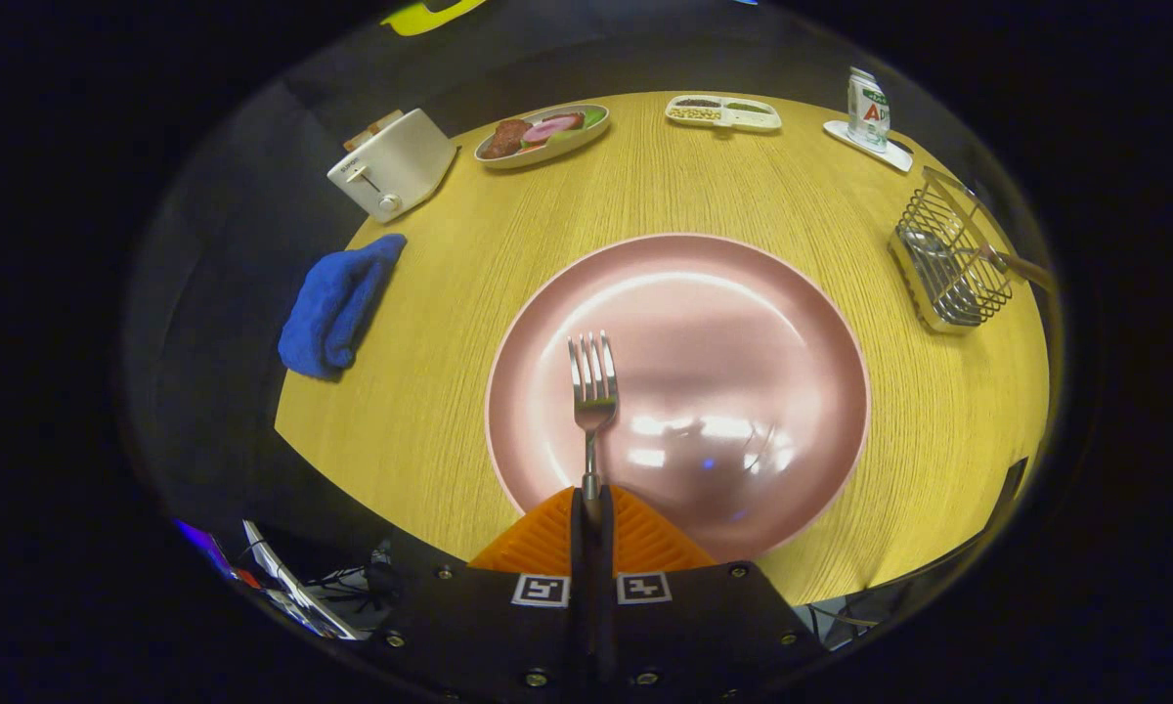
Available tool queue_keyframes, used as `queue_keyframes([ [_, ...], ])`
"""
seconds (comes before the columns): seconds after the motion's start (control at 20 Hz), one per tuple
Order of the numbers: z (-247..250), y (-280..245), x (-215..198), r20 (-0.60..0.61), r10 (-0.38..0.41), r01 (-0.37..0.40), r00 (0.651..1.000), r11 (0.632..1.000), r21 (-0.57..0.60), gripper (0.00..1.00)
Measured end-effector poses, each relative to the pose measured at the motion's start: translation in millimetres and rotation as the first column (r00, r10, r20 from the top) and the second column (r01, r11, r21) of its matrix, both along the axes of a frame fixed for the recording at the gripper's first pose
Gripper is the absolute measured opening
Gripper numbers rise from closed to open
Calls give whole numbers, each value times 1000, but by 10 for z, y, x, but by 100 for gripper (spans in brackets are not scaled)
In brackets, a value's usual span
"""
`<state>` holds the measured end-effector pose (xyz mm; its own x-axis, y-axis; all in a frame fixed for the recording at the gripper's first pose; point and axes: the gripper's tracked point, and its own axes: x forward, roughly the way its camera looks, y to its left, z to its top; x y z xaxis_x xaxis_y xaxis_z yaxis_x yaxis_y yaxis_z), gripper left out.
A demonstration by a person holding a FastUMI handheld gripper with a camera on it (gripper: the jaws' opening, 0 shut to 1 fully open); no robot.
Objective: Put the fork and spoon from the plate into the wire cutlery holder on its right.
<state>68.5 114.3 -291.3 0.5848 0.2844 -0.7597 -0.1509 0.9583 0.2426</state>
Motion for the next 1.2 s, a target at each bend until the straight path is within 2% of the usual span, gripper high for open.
queue_keyframes([
  [0.25, 149, -72, 101, 18, -17, 16, 1000, 999, 28, 4],
  [0.5, 377, -352, 269, 55, -68, 66, 996, 997, 40, 3],
  [0.8, 716, -836, 444, 112, -152, 147, 982, 988, 57, 4],
  [1.2, 1197, -1629, 563, 184, -275, 265, 944, 961, 77, 4],
])
